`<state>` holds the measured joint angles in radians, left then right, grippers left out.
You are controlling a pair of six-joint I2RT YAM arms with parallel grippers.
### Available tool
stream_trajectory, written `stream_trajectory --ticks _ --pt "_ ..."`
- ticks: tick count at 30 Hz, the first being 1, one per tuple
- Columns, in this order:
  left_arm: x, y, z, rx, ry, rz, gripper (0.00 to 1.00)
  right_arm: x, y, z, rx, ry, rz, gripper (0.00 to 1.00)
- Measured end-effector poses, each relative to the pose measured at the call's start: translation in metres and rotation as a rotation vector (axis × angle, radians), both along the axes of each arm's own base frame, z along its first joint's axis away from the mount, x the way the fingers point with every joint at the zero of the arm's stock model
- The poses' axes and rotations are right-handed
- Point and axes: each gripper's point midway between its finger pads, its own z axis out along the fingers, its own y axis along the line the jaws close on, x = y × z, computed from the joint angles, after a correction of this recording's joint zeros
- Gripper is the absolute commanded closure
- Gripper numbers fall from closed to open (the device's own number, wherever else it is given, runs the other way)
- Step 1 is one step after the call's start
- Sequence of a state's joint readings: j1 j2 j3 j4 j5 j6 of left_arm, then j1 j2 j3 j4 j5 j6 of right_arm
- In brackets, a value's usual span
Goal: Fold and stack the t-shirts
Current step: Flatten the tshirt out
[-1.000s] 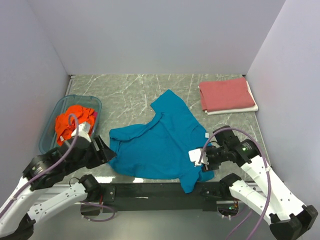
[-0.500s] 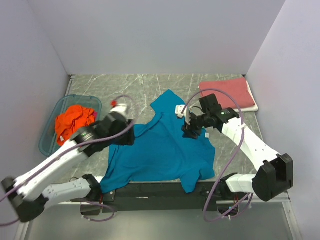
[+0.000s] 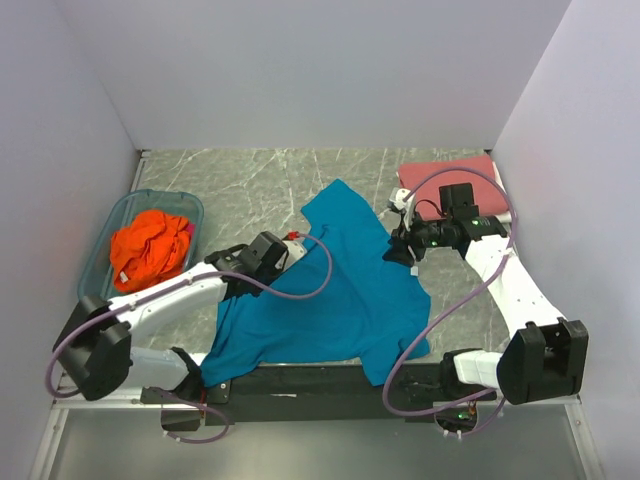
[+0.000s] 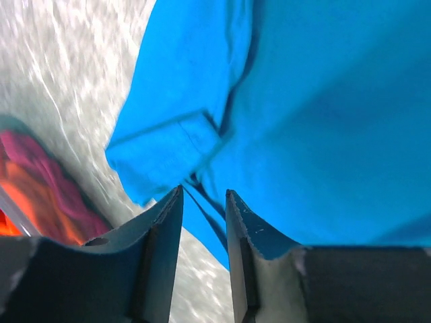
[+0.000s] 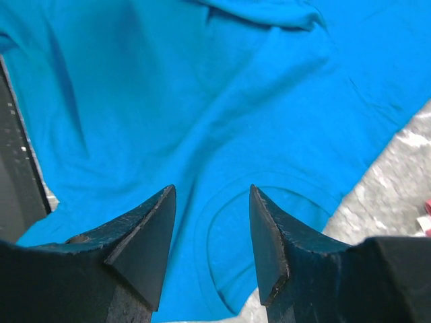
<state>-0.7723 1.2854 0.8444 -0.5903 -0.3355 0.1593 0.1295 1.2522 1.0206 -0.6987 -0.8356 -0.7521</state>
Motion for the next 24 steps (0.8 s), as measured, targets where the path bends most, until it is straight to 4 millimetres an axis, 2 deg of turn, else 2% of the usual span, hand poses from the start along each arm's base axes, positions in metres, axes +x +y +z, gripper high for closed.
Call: stream_trajectory --ticks 10,17,24 --pt "0.029 -0.009 -0.027 0.085 -0.009 -0.138 0.62 -0.003 0.004 0.003 0.032 0.005 0.018 0.46" --pt "0.034 -0.006 -0.045 0.126 0.023 -0.148 0.62 -0.004 0.003 0.004 0.039 0.01 0.021 0.46" --pt "0.036 -0.007 -0.048 0.128 0.022 -0.15 0.62 -0.005 0.002 0.003 0.042 0.017 0.017 0.46"
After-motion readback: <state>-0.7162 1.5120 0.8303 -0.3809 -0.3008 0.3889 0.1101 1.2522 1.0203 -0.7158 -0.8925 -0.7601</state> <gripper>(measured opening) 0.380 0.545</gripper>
